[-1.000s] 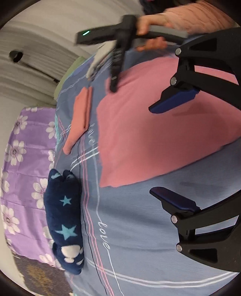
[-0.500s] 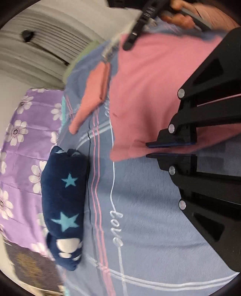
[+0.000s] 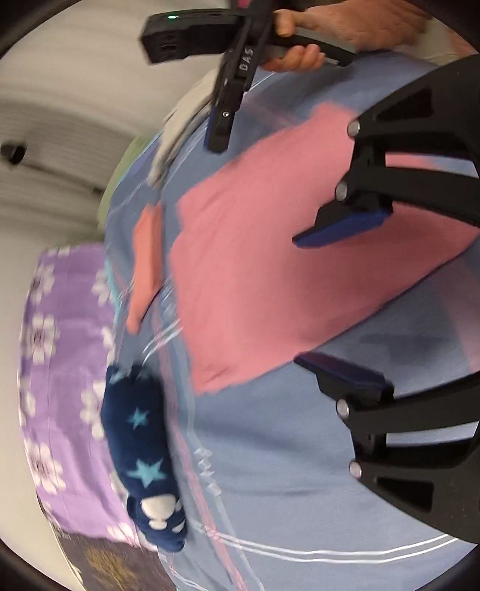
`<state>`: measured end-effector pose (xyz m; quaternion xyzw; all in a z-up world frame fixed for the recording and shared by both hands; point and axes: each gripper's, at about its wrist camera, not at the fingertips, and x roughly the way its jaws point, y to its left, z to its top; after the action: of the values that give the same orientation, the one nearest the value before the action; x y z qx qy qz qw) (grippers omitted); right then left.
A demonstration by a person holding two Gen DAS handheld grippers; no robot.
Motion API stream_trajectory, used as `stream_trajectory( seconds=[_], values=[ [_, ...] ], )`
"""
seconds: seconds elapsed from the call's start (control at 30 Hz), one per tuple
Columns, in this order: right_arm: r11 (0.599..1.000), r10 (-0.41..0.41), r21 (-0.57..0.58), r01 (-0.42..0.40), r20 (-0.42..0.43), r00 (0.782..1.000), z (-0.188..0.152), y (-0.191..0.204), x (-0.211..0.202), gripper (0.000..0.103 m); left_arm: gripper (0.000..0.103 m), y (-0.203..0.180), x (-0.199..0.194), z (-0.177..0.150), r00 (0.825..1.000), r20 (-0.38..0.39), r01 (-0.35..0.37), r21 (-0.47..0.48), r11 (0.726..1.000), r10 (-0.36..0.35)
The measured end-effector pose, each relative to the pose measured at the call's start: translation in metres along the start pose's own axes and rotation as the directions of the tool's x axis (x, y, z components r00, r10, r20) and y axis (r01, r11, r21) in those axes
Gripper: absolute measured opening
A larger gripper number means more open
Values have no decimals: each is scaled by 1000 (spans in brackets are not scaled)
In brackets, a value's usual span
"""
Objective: Fold small clothes
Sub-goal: 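Grasp the pink shirt end with the left gripper while the right gripper grasps it too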
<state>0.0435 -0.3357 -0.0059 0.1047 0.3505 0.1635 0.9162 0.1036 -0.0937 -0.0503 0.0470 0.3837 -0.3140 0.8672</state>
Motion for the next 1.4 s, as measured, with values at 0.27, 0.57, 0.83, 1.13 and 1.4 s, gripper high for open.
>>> stream_trajectory(
  seconds=[0.27,0.57,0.83,1.13,1.4],
  values=[
    [995,-6,-95,-5,-116,993,-94,40,-9,36,93,-21,-5,-59,991,-79,-108,47,993,112],
    [990,-90,-119,76,-115,989,-96,57,-14,57,93,-15,-22,-64,996,-83,-49,-84,995,42],
    [982,-77,167,83,-39,996,-56,-12,-37,52,93,-20,-32,-58,1000,-27,12,-139,990,-16],
    [957,15,289,21,-120,993,-50,-36,3,53,93,-26,-7,-42,996,-61,49,-154,987,-59],
    [934,123,350,-69,-136,983,-55,-54,21,57,93,-21,9,-40,995,-87,42,-150,988,-56]
  ],
)
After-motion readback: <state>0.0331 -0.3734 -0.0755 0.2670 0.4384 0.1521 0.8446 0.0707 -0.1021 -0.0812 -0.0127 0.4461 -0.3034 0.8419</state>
